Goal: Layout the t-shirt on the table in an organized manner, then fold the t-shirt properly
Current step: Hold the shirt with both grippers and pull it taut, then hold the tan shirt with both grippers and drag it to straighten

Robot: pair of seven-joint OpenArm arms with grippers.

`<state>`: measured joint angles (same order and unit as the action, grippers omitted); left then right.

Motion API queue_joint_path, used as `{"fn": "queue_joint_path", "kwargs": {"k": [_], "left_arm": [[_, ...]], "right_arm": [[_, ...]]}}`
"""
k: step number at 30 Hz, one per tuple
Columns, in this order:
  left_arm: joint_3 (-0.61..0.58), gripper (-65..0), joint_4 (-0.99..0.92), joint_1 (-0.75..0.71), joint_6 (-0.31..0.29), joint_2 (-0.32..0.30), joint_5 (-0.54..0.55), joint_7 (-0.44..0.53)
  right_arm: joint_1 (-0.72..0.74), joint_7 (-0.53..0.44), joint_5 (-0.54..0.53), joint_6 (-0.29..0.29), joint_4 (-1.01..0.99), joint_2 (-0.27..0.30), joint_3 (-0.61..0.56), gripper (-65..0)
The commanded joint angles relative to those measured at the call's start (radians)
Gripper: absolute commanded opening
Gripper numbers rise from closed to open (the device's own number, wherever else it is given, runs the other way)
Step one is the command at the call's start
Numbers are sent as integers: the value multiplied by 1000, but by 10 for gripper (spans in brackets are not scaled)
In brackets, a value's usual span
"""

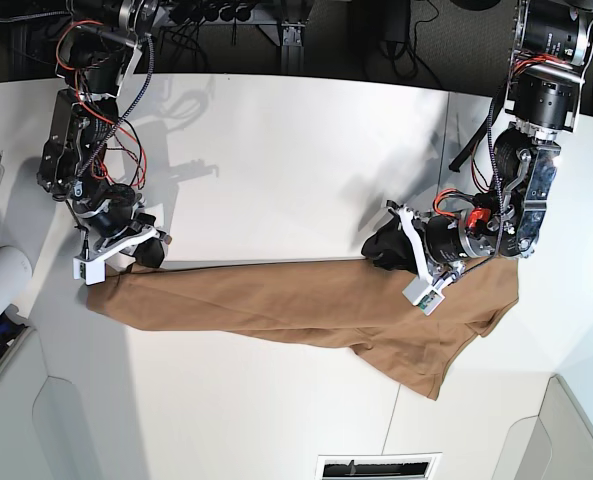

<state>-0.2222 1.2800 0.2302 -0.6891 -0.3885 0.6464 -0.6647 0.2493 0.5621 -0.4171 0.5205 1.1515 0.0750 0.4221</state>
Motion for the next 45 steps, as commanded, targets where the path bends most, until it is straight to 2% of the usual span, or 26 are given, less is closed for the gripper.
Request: {"fn": "queue_joint_path", "kwargs": {"k": [1,6,7,11,12,13,17,28,29,32,37,38,39,43,45], "left_arm": [[6,-455,13,24,-9,-11,18,17],[6,-455,13,24,-9,-11,18,17],[6,-455,13,24,-9,-11,18,15],[6,-455,13,24,-9,-15,18,6],[6,-455,13,24,-9,-19,18,6],[6,-455,13,24,-9,-23,18,6],[6,-455,13,24,-9,-40,19,8],[6,-455,13,24,-9,-44,23,10],[6,-455,13,24,-9,-44,23,11],[6,-455,13,24,-9,-44,23,10],[6,-455,14,24,-9,-47,32,5],[6,-455,14,24,-9,-47,48,2],[6,-455,14,24,-9,-50,61,-2],[6,-455,14,23,-9,-58,111,-39],[6,-455,14,21,-9,-67,124,-43]], "right_arm": [[22,-21,-11,10,11,9,0,-650],[21,3,-9,7,11,8,0,-650],[21,17,-9,7,11,9,0,-616],[20,23,16,-20,11,11,6,-289],[22,20,29,-38,11,11,10,-242],[22,17,39,-55,11,12,13,-230],[23,2,55,-92,11,25,12,-230],[28,-48,63,-95,11,39,-3,-233],[28,-51,63,-95,11,39,-12,-243],[28,-76,87,-95,11,39,-46,-339],[28,-95,104,-95,11,39,-87,-348],[27,-95,106,-94,11,40,-93,-363],[28,-95,117,-92,11,40,-99,-409],[27,-124,133,-45,11,41,-105,-646],[27,-147,133,-46,11,42,-105,-650]]}}
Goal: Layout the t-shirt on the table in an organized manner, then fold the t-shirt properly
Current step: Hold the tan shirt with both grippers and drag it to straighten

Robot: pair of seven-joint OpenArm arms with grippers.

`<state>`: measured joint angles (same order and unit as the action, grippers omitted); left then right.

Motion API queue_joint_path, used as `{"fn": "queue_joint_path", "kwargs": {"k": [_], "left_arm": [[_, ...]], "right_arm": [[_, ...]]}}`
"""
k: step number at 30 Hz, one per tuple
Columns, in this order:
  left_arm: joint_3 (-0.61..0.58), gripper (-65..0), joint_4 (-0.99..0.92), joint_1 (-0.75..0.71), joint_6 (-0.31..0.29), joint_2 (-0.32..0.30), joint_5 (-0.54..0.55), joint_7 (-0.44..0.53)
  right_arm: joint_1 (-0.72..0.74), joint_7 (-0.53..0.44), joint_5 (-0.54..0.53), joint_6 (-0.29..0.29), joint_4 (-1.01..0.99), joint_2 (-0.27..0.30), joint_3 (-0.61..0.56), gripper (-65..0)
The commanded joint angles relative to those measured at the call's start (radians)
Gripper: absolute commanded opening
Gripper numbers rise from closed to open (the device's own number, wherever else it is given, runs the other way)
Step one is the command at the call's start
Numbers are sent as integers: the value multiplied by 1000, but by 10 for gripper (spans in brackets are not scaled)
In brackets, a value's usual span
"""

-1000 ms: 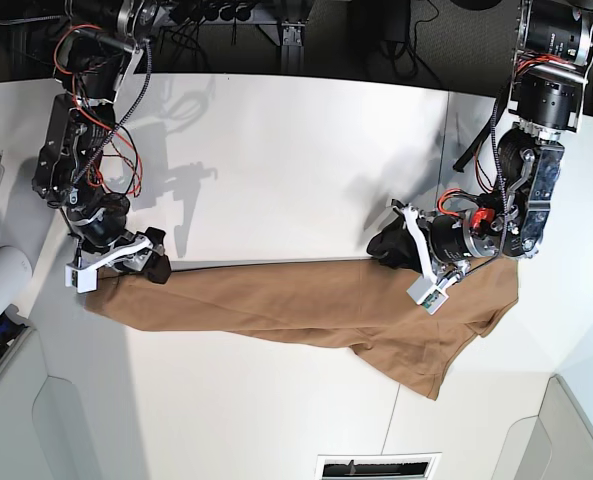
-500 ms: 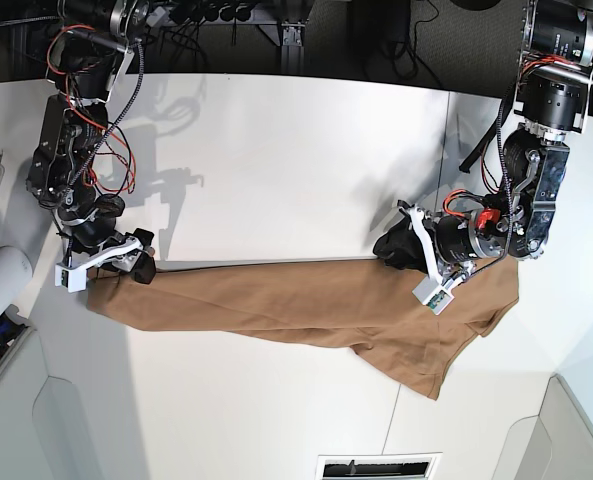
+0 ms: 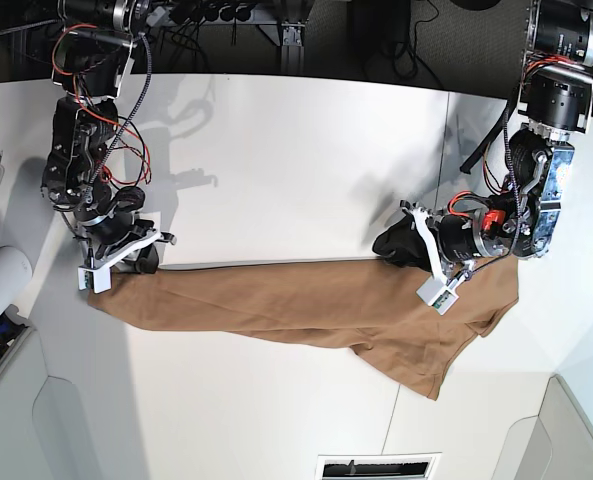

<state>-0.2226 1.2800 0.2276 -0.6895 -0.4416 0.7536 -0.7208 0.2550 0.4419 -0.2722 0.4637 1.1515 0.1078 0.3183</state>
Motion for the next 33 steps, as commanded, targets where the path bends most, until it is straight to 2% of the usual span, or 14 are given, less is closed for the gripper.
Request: {"fn": "queue_joint_path", "kwargs": {"k": [1,4,6,8,10,13,16,18,19,22,25,29,32,33], "left_arm": [[6,-455,14,23,-9,-18,17,13],[7,-455,15,21,-9,-30,18,11],[7,-455,18,22,-9,-39,26,4],[7,-455,39,19,-9,-56,62,-32],[7,-455,97,3,-9,-76,89,-74],[7,-455,242,-53,-9,-130,95,-72],[7,-455,377,-93,-9,-176,95,-72],[7,-455,434,-98,-9,-185,94,-72],[7,-455,451,-98,-9,-185,91,-64],[7,-455,450,-98,-9,-172,41,-18],[7,-455,402,-94,-9,-156,-14,9],[7,-455,329,-92,-9,-127,-18,41],[7,-455,299,-92,-9,-93,-24,40],[7,-455,291,-92,-9,-84,-37,41]], "right_arm": [[22,-31,-12,11,11,9,-1,-650],[19,-24,-18,12,11,9,-1,-650],[19,4,-36,40,11,9,-1,-650],[18,83,-92,83,19,8,-1,-650],[2,195,-192,89,51,8,-1,-650],[-87,310,-347,120,189,8,-1,-650],[-212,323,-450,120,401,8,4,-650],[-271,311,-501,120,545,8,21,-650],[-285,297,-500,120,604,8,34,-650],[-262,254,-399,113,653,8,89,-650],[-185,236,-341,105,583,8,121,-650],[-79,240,-314,105,404,8,118,-650],[-44,251,-311,105,298,8,118,-339],[-46,253,-312,105,285,8,118,-269]]}}
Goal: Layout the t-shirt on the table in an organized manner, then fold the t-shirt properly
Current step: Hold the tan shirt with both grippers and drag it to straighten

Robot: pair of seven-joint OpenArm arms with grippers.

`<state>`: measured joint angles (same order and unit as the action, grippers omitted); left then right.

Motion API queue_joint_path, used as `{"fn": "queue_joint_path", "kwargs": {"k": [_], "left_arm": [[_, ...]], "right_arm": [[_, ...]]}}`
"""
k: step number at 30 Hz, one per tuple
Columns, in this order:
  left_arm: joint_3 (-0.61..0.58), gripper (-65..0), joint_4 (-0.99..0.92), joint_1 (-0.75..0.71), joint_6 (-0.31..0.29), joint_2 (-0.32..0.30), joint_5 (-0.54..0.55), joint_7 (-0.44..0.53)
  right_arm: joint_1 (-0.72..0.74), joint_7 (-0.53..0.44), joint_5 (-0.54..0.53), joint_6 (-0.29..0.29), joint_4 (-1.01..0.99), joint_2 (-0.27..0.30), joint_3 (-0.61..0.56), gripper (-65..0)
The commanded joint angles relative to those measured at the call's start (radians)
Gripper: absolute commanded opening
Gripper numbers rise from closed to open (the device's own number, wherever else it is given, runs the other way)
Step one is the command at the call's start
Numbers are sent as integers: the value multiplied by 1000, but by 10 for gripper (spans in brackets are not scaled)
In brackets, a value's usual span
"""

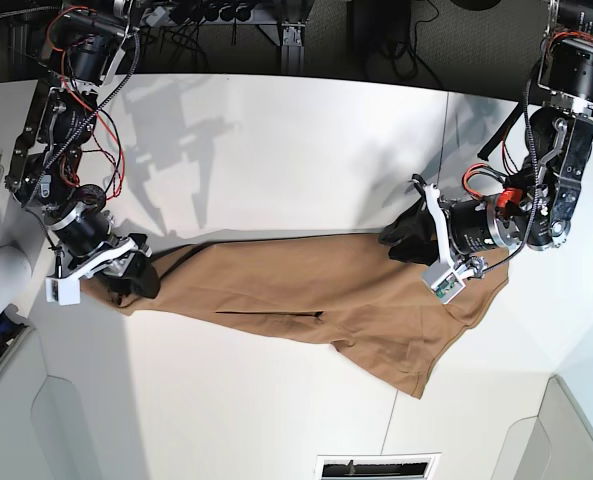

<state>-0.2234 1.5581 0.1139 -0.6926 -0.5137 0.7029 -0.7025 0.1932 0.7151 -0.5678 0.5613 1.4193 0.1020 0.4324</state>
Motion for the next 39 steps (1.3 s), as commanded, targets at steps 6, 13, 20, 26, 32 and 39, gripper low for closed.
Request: {"fn": "queue_joint_path", "kwargs": {"k": [6,13,20,26,32,39], "left_arm": [[8,-455,-45,22,-6,-5,-86,50],[8,-455,-98,43,-6,-5,-93,82],[8,-455,-98,45,-6,-5,-94,81],[8,-455,-98,44,-6,-5,-94,70],[8,-455,-98,44,-6,-5,-94,69],[10,-455,-98,44,-6,-31,-92,67]], "right_arm": [[-44,93,-106,12,57,14,4,-243],[-119,89,-77,11,71,14,4,-243],[-153,1,26,10,71,14,7,-243],[-147,-78,59,10,71,14,7,-243],[-88,-87,128,-8,51,18,7,-243],[-57,-87,151,-9,50,20,6,-243]]}}
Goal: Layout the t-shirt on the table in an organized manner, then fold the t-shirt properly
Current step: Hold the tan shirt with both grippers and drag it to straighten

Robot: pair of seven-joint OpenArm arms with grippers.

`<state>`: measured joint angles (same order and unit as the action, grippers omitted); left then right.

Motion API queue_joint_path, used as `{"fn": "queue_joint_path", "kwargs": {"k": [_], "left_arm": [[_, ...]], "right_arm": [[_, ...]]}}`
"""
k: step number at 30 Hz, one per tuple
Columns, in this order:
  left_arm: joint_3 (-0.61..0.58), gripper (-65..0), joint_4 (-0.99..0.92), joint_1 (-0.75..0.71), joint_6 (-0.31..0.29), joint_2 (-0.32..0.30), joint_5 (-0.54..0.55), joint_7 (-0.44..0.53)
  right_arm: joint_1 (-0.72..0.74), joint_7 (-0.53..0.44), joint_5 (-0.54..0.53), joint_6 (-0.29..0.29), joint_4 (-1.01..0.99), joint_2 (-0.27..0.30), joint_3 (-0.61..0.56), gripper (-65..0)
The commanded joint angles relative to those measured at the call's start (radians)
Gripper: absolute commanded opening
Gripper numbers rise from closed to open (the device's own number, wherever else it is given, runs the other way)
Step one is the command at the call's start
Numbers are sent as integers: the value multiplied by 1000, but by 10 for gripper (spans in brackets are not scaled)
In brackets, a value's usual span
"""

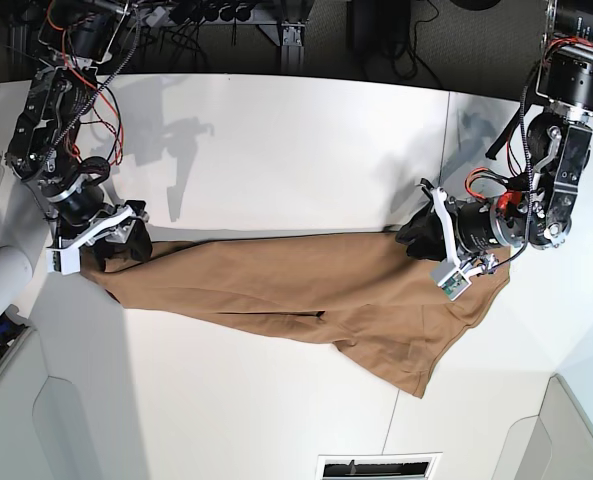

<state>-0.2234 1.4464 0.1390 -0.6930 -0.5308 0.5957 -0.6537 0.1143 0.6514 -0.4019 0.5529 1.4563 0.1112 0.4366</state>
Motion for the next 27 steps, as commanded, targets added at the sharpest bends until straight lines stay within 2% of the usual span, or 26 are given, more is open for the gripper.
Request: {"fn": "queue_joint_path", "kwargs": {"k": [1,5,10,14,21,27], "left_arm": [[10,-455,14,19,-5,-22,23,18],[11,-455,14,19,-5,-59,44,18],[16,-455,14,19,-5,-83,44,18],[16,-455,14,19,-5,-87,56,18],[16,-455,14,19,-5,-87,59,18],[16,-455,14,19,-5,-87,58,18]], "right_arm": [[21,-23,-15,0,13,11,2,-243],[21,-23,23,-15,13,12,3,-243],[21,-24,29,-21,12,51,3,-243],[23,-27,27,-26,8,71,2,-243],[35,-78,1,-24,-78,71,2,-243],[78,-79,-7,-10,-134,71,1,-245]]}}
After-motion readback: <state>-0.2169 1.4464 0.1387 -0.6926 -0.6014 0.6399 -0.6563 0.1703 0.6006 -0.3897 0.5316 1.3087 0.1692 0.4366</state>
